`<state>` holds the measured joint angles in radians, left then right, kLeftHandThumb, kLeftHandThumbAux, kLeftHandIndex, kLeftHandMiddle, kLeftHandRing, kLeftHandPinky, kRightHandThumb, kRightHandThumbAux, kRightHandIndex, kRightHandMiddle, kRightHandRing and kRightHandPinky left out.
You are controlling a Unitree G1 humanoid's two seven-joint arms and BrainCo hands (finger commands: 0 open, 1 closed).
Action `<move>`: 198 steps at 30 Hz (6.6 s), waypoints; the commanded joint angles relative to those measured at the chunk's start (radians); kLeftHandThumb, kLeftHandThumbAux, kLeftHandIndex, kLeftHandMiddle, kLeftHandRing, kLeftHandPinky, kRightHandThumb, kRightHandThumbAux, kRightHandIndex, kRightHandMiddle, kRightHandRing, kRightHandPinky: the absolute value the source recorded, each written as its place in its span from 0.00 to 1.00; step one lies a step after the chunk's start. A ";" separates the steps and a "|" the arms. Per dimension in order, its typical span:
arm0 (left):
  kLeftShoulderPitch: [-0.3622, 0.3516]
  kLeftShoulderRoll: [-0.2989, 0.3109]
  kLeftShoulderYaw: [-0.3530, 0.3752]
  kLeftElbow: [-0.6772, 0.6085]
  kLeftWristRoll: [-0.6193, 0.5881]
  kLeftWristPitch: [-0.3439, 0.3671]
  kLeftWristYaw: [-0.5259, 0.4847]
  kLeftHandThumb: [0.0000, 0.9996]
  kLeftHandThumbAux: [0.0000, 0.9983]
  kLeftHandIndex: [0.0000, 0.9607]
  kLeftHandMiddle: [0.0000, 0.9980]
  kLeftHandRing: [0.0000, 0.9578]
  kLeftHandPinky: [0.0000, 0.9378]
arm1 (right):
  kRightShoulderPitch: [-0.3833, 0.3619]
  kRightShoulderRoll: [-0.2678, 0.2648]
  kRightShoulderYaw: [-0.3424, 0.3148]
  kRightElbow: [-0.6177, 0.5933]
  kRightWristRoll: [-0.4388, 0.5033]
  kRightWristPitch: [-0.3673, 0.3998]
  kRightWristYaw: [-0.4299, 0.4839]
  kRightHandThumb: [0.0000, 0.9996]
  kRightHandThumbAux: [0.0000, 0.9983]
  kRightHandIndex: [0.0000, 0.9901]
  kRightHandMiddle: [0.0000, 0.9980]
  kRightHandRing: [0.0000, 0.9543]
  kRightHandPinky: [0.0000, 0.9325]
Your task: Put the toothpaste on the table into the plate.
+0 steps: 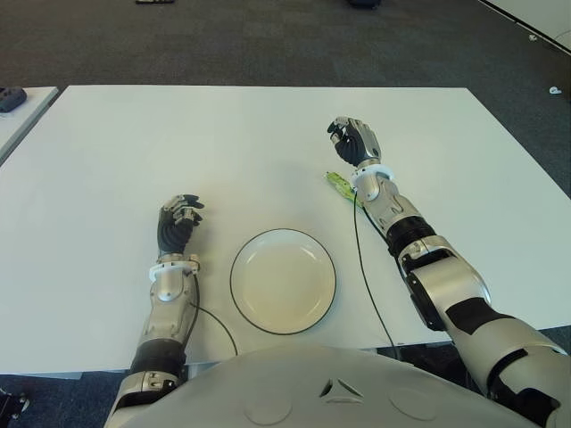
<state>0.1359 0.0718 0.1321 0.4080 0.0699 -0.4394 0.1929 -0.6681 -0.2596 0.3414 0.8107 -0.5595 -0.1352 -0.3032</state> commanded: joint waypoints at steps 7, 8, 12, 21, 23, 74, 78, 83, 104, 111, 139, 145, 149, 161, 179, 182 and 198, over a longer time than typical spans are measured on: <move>0.000 -0.010 -0.010 0.038 0.020 0.014 0.010 0.83 0.68 0.42 0.50 0.65 0.64 | 0.119 -0.133 0.114 -0.520 -0.254 0.483 0.489 0.12 0.46 0.01 0.02 0.03 0.03; 0.000 -0.010 -0.011 0.039 0.022 0.012 0.011 0.83 0.68 0.42 0.50 0.65 0.64 | 0.122 -0.136 0.120 -0.534 -0.273 0.502 0.506 0.14 0.44 0.01 0.01 0.02 0.02; 0.000 -0.014 -0.012 0.035 0.025 0.018 0.008 0.83 0.68 0.42 0.50 0.65 0.64 | 0.136 -0.149 0.141 -0.588 -0.341 0.574 0.573 0.19 0.36 0.00 0.00 0.00 0.00; -0.003 -0.021 -0.011 0.038 0.017 0.025 0.003 0.83 0.68 0.43 0.49 0.64 0.62 | 0.208 -0.186 0.124 -0.737 -0.423 0.699 0.699 0.35 0.15 0.00 0.00 0.00 0.00; -0.004 -0.023 -0.012 0.040 0.020 0.021 0.006 0.84 0.68 0.43 0.49 0.64 0.62 | 0.225 -0.187 0.116 -0.755 -0.428 0.714 0.701 0.38 0.13 0.00 0.00 0.00 0.00; -0.022 -0.024 -0.003 0.109 0.027 -0.070 0.006 0.83 0.68 0.42 0.49 0.65 0.64 | 0.453 -0.038 0.148 -0.619 -0.424 0.876 0.547 0.50 0.12 0.00 0.00 0.00 0.00; -0.021 -0.026 -0.001 0.110 0.021 -0.070 0.004 0.83 0.68 0.42 0.49 0.64 0.63 | 0.458 -0.026 0.170 -0.594 -0.421 0.867 0.538 0.50 0.12 0.00 0.00 0.00 0.00; -0.018 -0.027 -0.001 0.104 0.017 -0.065 0.002 0.83 0.68 0.42 0.49 0.64 0.63 | 0.465 -0.018 0.208 -0.584 -0.429 0.857 0.540 0.50 0.12 0.00 0.00 0.00 0.00; -0.010 -0.024 -0.002 0.083 0.036 -0.047 0.015 0.84 0.68 0.43 0.48 0.63 0.62 | 0.490 0.015 0.371 -0.572 -0.530 0.848 0.587 0.56 0.17 0.00 0.00 0.00 0.00; -0.004 -0.024 -0.007 0.068 0.039 -0.039 0.016 0.84 0.68 0.43 0.49 0.65 0.65 | 0.467 0.008 0.414 -0.528 -0.543 0.821 0.624 0.56 0.17 0.00 0.00 0.00 0.00; 0.003 -0.033 0.001 0.076 -0.004 -0.083 0.011 0.83 0.68 0.42 0.51 0.67 0.66 | 0.467 -0.080 0.273 -0.754 -0.530 0.773 0.620 0.39 0.30 0.00 0.00 0.00 0.00; 0.003 -0.028 0.000 0.077 -0.001 -0.078 0.009 0.83 0.68 0.42 0.51 0.68 0.67 | 0.490 -0.052 0.225 -0.787 -0.520 0.784 0.580 0.36 0.34 0.00 0.00 0.00 0.00; 0.002 -0.027 0.002 0.079 -0.007 -0.073 0.004 0.83 0.68 0.42 0.51 0.68 0.66 | 0.512 -0.026 0.178 -0.814 -0.502 0.785 0.532 0.36 0.39 0.00 0.00 0.00 0.01; -0.004 -0.030 0.006 0.099 -0.024 -0.125 -0.007 0.83 0.68 0.42 0.50 0.67 0.66 | 0.534 0.041 0.068 -0.787 -0.431 0.733 0.317 0.37 0.54 0.13 0.11 0.12 0.23; -0.015 -0.018 0.006 0.114 -0.034 -0.143 -0.016 0.83 0.68 0.42 0.50 0.67 0.67 | 0.548 0.116 -0.066 -0.751 -0.249 0.571 0.039 0.69 0.72 0.43 0.44 0.54 0.60; -0.016 -0.017 0.010 0.118 -0.037 -0.137 -0.017 0.83 0.68 0.42 0.50 0.67 0.66 | 0.547 0.118 -0.070 -0.748 -0.241 0.566 0.027 0.70 0.72 0.43 0.44 0.53 0.57; -0.016 -0.010 0.013 0.122 -0.003 -0.127 0.013 0.83 0.68 0.42 0.50 0.66 0.65 | 0.537 0.049 -0.014 -0.743 -0.284 0.592 0.147 0.69 0.71 0.42 0.31 0.33 0.35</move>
<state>0.1018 0.0564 0.1431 0.4948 0.0467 -0.5780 0.1919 -0.1240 -0.1896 0.3092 0.0522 -0.8349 0.4425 -0.2028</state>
